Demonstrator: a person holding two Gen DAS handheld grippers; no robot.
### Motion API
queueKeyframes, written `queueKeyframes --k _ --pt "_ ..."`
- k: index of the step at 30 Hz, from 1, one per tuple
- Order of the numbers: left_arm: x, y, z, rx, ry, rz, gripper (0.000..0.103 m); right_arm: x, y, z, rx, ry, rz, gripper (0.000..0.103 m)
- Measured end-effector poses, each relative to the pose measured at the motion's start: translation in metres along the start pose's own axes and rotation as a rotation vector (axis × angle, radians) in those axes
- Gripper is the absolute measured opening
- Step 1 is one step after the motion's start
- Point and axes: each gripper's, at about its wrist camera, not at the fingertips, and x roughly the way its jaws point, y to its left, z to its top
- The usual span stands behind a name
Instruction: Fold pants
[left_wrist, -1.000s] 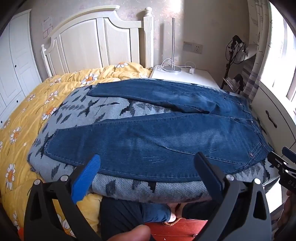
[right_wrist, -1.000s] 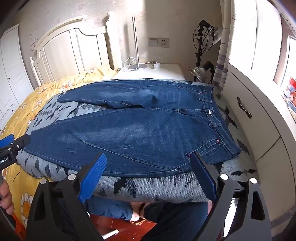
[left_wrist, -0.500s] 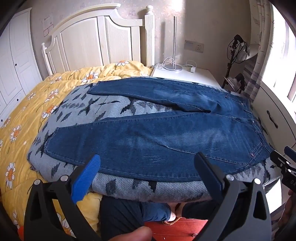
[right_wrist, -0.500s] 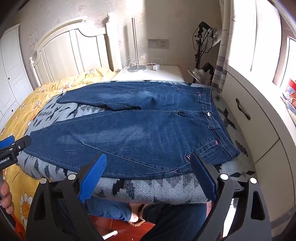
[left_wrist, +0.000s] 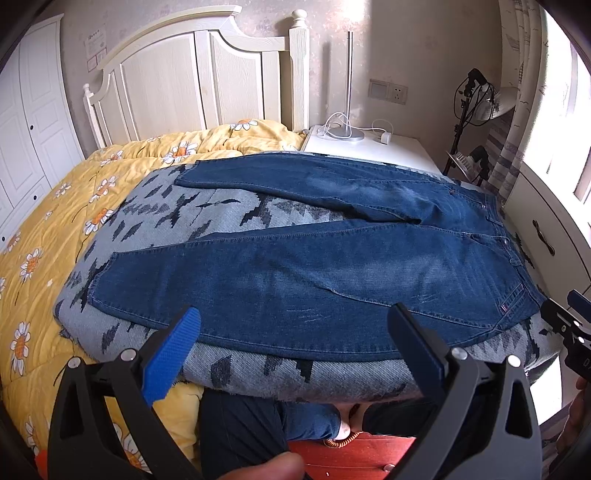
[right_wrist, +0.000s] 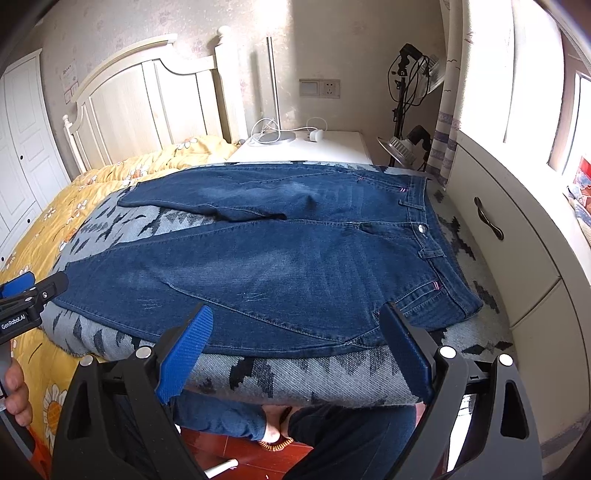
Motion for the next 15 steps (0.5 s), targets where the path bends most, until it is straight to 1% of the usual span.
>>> queueKeyframes --k 15 --pt "-0.0007 0.0 -0.0005 0.0 0.0 0.003 0.101 -0.0003 0.0004 -0.0008 -0.001 0.001 0.0 0.088"
